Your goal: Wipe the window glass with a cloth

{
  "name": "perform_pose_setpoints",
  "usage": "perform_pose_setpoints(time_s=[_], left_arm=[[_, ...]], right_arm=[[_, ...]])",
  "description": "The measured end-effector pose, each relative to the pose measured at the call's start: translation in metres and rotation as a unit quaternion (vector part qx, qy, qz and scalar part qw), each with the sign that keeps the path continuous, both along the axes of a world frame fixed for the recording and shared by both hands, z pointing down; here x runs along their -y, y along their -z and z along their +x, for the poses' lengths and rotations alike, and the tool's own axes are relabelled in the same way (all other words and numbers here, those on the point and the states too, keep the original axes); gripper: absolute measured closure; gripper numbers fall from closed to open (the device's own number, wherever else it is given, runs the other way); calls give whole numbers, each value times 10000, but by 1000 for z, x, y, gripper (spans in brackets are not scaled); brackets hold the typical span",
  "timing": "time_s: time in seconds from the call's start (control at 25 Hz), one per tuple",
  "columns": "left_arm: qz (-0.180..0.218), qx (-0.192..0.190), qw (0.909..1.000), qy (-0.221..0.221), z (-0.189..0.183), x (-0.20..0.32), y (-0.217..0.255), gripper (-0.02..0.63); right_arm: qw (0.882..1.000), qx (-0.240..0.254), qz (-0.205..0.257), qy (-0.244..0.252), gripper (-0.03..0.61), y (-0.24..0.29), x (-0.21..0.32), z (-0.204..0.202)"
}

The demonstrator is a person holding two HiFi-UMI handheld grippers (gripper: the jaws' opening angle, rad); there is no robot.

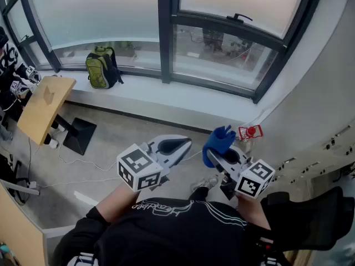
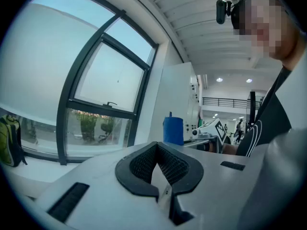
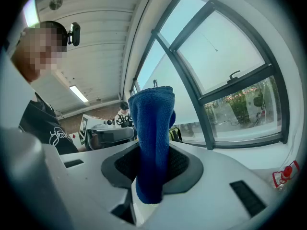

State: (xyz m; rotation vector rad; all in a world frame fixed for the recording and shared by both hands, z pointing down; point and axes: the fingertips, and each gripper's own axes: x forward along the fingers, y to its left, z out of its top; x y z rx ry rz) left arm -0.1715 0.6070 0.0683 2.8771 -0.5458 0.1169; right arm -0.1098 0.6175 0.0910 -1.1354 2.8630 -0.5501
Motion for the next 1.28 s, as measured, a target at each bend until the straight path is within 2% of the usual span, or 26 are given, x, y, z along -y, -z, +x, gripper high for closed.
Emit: perform_pose_setpoints(time_s=[0.44, 0.8, 1.08, 1.28], left_arm=[[-78, -92, 9999, 90, -17, 9, -1, 609], [-280, -170, 9990, 305, -20, 41, -16, 609], [-583, 41, 9968, 538, -9, 120, -42, 609], [-827, 107, 9940, 708, 11, 210, -65, 609]], right_arm=[[9998, 177, -25, -102, 485, 7, 10, -11], [9992, 280, -261, 112, 485, -5, 41, -11], [9970, 558, -476, 227, 485, -27, 127, 3], [9960, 590, -610, 261, 485, -54, 212, 24]])
